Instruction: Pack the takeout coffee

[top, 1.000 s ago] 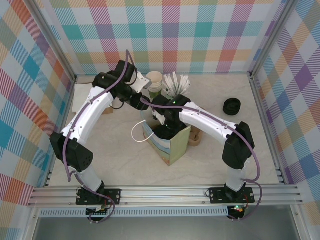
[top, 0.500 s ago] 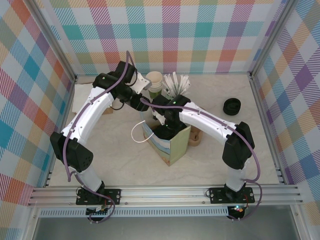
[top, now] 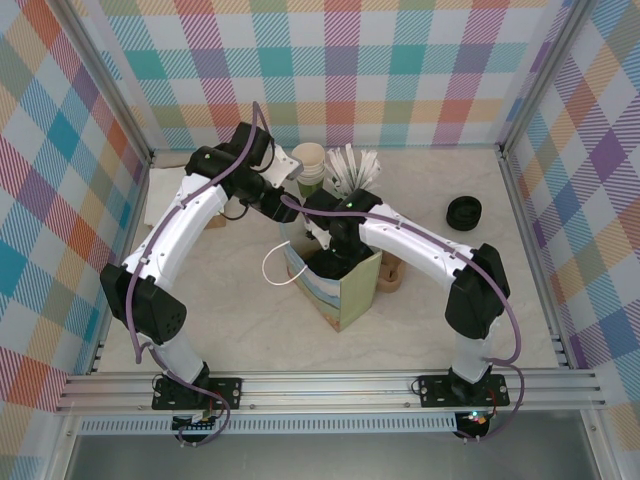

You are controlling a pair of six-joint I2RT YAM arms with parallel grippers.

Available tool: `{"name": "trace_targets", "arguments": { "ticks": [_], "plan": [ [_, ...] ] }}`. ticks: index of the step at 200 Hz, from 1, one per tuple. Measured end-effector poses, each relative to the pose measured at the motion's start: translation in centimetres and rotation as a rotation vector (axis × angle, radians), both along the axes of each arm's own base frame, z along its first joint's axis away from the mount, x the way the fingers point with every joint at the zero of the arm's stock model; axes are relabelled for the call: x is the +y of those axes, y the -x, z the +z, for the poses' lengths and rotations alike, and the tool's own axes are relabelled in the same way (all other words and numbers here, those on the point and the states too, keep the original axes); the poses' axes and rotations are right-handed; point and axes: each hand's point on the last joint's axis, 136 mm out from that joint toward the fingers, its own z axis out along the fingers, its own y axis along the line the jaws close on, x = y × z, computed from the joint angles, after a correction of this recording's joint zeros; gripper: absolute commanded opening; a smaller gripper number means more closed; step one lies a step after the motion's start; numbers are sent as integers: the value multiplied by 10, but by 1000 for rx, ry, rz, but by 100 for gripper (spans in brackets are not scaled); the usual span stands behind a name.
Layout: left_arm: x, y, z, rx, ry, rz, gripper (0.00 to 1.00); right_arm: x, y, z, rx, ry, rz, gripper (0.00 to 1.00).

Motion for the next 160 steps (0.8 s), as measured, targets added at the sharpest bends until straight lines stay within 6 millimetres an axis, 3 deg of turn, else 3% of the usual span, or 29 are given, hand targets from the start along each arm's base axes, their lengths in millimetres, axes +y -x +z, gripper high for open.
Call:
{"name": "trace_targets", "arguments": {
  "ticks": [47, 160],
  "plan": [
    [0, 0, 0, 1, 0, 0, 56, 4, -1, 15, -14, -32, -16, 100],
    [0, 0, 0, 1, -1, 1, 57, 13, -14, 104, -139, -183, -46, 98]
  ]
}}
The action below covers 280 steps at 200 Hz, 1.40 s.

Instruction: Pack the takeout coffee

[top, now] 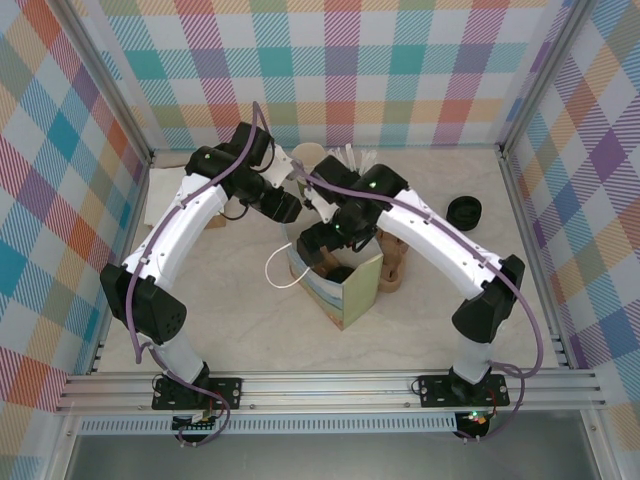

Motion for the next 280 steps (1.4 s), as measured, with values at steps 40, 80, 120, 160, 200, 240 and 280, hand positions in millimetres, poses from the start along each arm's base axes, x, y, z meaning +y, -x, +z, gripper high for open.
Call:
{"name": "trace_targets", "arguments": {
  "ticks": [40, 80, 120, 160, 200, 240, 280],
  "plan": [
    [1, 2, -2, 5, -3, 1, 56, -4, -14, 45, -76, -93, -33, 95],
    [7, 5, -2, -3, -23, 12, 55, -19, -32, 80, -145, -158, -91, 91],
    [17, 15, -2, -15, -51, 28, 53, -58, -69, 89, -184, -158, -222, 86],
    [29, 21, -1, -38, -83, 51, 53, -101, -107, 88, -219, -141, -359, 82],
    [47, 17, 6, -68, -104, 102, 51, -120, -139, 65, -203, -125, -437, 77],
    [69, 8, 8, -72, -111, 169, 52, -127, -158, 31, -131, -145, -489, 72],
    [72, 5, 10, -64, -81, 201, 68, -127, -168, 1, -54, -177, -538, 67]
  ]
}}
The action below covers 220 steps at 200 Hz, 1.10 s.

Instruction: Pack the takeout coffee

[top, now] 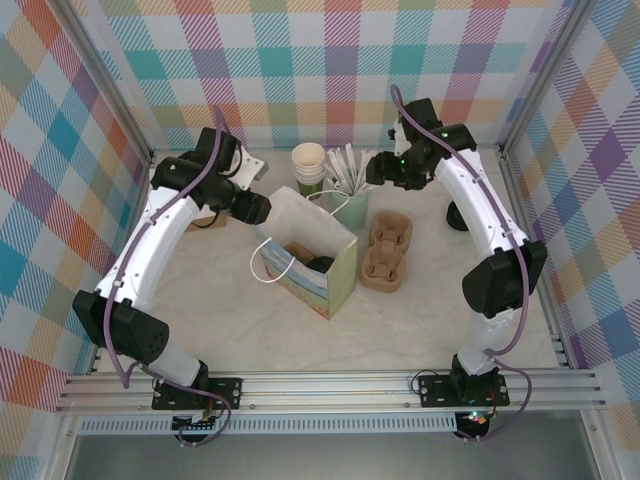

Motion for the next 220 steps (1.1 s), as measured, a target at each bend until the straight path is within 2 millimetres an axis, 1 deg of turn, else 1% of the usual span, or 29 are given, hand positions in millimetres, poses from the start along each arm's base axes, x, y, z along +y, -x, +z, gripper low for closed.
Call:
{"name": "trace_targets", "arguments": {
  "ticks": [19, 43, 70, 97, 115, 132, 145, 169, 200, 220],
  "plan": [
    [-2, 1, 3, 0, 20, 7, 75, 5, -5, -9, 18, -23, -10, 65],
    [-2, 2, 13, -26, 53, 40, 77, 9, -7, -17, 39, -46, -26, 61],
    [5, 4, 31, -82, 82, 114, 78, 11, -8, -24, 59, -62, -44, 58],
    [14, 14, 38, -120, 111, 188, 80, 12, -8, -32, 80, -70, -58, 53],
    [18, 22, 42, -134, 131, 222, 80, 12, -7, -38, 98, -74, -68, 46],
    [21, 24, 46, -150, 148, 246, 81, 14, -9, -42, 107, -79, -68, 38],
    [21, 25, 48, -155, 159, 260, 81, 15, -10, -44, 112, -81, -73, 34],
    [21, 23, 49, -161, 172, 271, 81, 16, -11, -46, 117, -89, -78, 23],
    [21, 23, 48, -156, 180, 283, 81, 17, -11, -46, 117, -91, -72, 10],
    [21, 23, 48, -156, 180, 284, 81, 17, -11, -46, 117, -91, -71, 6]
  ]
}}
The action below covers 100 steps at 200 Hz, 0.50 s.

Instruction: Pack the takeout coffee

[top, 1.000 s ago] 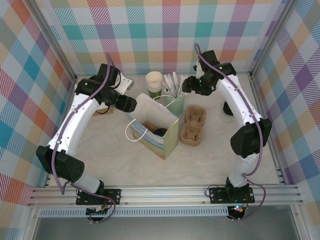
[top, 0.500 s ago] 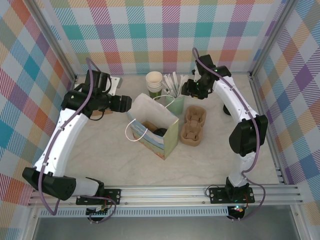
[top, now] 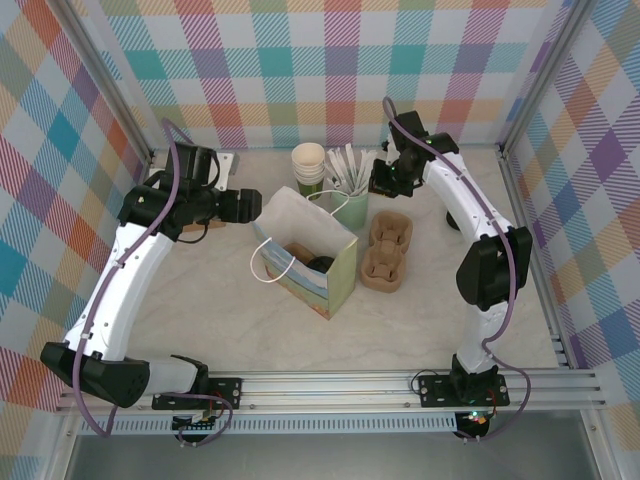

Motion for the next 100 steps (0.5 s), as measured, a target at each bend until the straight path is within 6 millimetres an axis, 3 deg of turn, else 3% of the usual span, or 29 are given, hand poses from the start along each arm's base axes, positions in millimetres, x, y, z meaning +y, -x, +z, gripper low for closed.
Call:
{"name": "trace_targets", "arguments": {
  "ticks": [51, 100],
  "plan": [
    [1, 2, -2, 4, -4, 3, 82, -1, 2, 4, -14, 5, 17, 4],
    [3, 7, 1, -9, -2, 5, 82, -7, 19, 40, -73, 4, 52, 4]
  ]
}}
